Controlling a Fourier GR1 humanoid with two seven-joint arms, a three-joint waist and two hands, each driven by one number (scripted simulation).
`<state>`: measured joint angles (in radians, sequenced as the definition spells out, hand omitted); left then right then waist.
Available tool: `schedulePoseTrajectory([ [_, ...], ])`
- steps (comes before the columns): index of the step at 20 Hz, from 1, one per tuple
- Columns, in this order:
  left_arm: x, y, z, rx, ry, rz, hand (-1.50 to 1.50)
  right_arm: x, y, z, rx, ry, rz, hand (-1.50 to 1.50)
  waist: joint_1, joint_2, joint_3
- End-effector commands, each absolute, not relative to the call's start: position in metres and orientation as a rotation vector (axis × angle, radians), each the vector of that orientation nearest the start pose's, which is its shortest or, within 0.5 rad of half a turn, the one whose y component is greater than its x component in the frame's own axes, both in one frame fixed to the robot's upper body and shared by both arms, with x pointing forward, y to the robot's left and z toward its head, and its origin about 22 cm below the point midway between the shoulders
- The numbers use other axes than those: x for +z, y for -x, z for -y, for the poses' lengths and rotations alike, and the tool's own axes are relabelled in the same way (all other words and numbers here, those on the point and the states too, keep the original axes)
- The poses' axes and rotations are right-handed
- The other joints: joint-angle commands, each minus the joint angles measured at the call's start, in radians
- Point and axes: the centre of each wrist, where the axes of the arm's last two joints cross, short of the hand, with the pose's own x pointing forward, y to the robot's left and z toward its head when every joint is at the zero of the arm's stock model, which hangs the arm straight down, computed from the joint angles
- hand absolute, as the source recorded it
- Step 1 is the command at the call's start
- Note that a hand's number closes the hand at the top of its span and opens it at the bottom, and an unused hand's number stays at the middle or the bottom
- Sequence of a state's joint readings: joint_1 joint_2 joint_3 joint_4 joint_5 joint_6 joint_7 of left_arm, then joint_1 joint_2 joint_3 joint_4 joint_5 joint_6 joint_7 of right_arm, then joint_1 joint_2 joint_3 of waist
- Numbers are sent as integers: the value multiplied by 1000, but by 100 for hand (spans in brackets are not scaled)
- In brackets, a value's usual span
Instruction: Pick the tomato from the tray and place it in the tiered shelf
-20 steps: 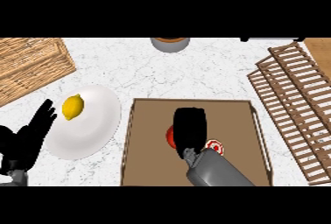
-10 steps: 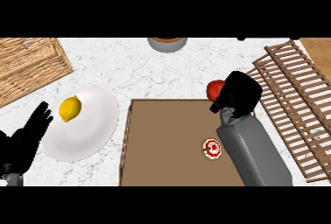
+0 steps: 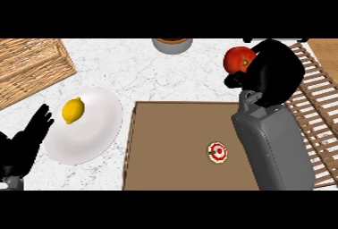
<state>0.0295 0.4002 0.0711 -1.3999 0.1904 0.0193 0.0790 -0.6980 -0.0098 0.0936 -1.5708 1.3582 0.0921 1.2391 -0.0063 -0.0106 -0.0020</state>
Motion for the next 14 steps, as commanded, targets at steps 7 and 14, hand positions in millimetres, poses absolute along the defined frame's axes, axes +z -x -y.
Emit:
schedulePoseTrajectory([
  [7,-2,-235,-355,-59,-277,1317,0,273,-289,111,-159,1474,995,150,-1,-6,0],
  [14,7,-242,-353,-54,-243,1308,0,318,-290,95,-260,1613,986,150,11,0,-1],
])
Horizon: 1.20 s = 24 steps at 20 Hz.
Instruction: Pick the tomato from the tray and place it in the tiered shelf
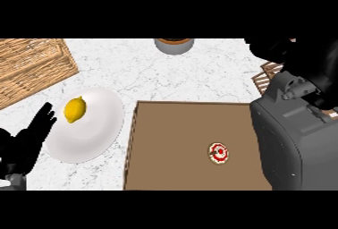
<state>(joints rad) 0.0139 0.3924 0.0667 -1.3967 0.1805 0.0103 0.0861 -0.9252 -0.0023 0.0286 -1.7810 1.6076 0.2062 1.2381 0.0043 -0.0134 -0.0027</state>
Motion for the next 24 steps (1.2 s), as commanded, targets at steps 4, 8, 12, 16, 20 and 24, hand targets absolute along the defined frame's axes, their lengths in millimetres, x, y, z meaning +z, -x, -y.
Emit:
schedulePoseTrajectory([
  [4,0,-234,-349,-65,-261,1320,0,325,-303,105,-167,1712,836,150,-11,-2,-1],
  [8,4,-233,-354,-48,-264,1318,0,337,-312,115,-190,1730,789,150,0,6,1],
  [12,-6,-234,-343,-45,-256,1330,0,352,-310,122,-167,1745,759,150,-7,8,1],
  [16,1,-231,-349,-27,-263,1327,0,369,-308,151,-182,1773,697,150,-10,5,2],
  [20,-6,-232,-352,-44,-270,1332,0,366,-316,180,-173,1803,632,150,-12,10,2],
  [24,-13,-239,-338,-37,-253,1321,0,362,-317,195,-142,1786,593,150,-14,12,2],
])
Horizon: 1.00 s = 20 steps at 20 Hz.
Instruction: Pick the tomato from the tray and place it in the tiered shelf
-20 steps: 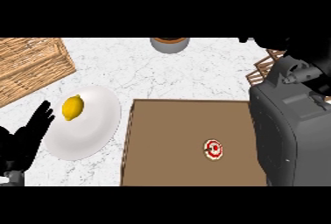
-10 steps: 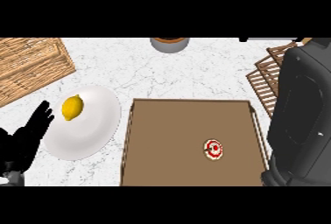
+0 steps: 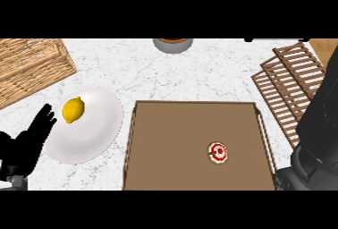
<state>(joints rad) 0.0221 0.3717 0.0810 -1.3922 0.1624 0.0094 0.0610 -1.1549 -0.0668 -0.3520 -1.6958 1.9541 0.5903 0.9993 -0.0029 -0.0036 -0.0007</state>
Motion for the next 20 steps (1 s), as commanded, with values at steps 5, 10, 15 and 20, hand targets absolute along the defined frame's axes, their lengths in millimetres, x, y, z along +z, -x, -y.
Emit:
schedulePoseTrajectory([
  [5,-4,-234,-343,-45,-259,1331,0,357,-304,224,-221,1757,621,150,3,1,1],
  [10,6,-238,-348,-47,-268,1343,0,332,-308,259,-290,1708,626,150,5,3,1],
  [15,11,-237,-351,-43,-270,1333,0,311,-280,293,-421,1747,544,-150,-6,2,2],
  [20,2,-227,-368,-51,-244,1323,0,274,-289,298,-233,1734,486,-150,3,2,1],
])
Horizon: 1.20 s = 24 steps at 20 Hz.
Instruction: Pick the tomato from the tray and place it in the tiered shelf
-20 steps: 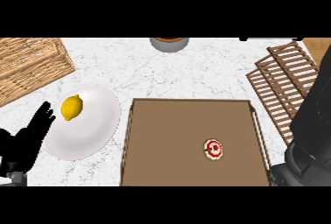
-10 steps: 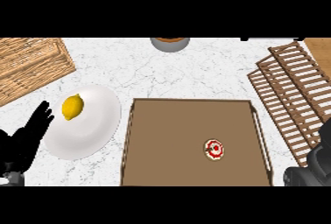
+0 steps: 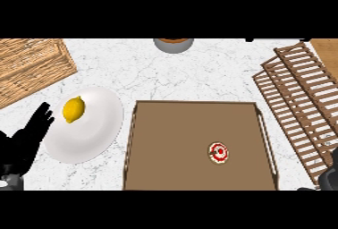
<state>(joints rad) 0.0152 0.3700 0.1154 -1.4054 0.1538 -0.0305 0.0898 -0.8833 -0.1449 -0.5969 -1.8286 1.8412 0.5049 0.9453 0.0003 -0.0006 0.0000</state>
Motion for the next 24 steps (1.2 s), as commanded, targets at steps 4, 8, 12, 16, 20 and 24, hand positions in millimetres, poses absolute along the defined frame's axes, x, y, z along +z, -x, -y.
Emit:
schedulePoseTrajectory([
  [4,-6,-246,-346,-33,-261,1340,0,289,-284,315,-318,1734,635,-150,-5,1,0],
  [8,7,-228,-348,-50,-258,1328,0,296,-284,300,-410,1678,724,-150,7,-1,0],
  [12,-13,-223,-337,-51,-241,1332,0,298,-276,298,-559,1595,819,-150,5,0,0],
  [16,-9,-233,-338,-38,-251,1344,0,319,-264,285,-634,1521,898,-150,2,-1,0],
  [20,-7,-250,-332,-40,-261,1333,0,333,-232,270,-743,1517,1049,-150,-7,-1,-1],
  [24,0,-240,-337,-29,-268,1321,0,349,-180,254,-810,1540,1114,-150,-7,-8,-1],
])
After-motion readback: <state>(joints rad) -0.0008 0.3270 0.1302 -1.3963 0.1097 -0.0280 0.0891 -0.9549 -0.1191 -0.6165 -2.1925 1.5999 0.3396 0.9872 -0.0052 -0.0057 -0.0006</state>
